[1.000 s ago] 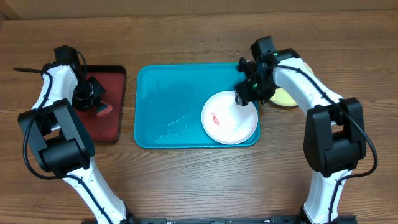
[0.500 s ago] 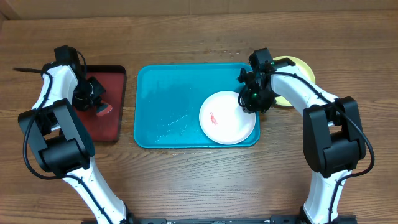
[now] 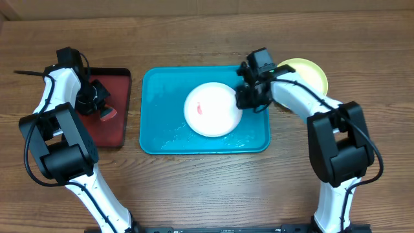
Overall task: Clean dirty plates on tray and stack at the side
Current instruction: 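Grasp the white plate rim with the right gripper and pull it toward center, then dip the sponge in the red tray and move it to the white plate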
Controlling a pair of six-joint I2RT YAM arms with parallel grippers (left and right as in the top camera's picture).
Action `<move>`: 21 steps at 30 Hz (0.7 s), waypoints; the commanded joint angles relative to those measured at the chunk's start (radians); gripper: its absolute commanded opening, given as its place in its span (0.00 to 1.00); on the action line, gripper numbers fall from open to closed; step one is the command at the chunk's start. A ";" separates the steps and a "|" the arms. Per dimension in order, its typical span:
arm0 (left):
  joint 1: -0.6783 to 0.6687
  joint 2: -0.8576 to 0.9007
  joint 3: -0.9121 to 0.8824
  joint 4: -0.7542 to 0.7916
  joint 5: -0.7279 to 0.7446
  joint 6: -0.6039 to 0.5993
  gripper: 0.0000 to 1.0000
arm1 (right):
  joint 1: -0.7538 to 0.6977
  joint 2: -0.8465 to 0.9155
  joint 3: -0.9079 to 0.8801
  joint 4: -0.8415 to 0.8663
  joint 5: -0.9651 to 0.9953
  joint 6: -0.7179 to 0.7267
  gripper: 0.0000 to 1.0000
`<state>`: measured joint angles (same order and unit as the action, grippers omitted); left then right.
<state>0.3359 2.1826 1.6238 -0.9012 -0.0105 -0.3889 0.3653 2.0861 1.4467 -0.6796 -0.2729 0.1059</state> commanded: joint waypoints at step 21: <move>0.004 0.010 0.009 -0.061 -0.024 0.019 0.04 | 0.060 0.002 -0.006 0.056 0.029 0.108 0.08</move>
<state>0.3359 2.1826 1.6768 -0.9680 -0.0196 -0.3859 0.4225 2.0861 1.4467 -0.6357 -0.2539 0.2092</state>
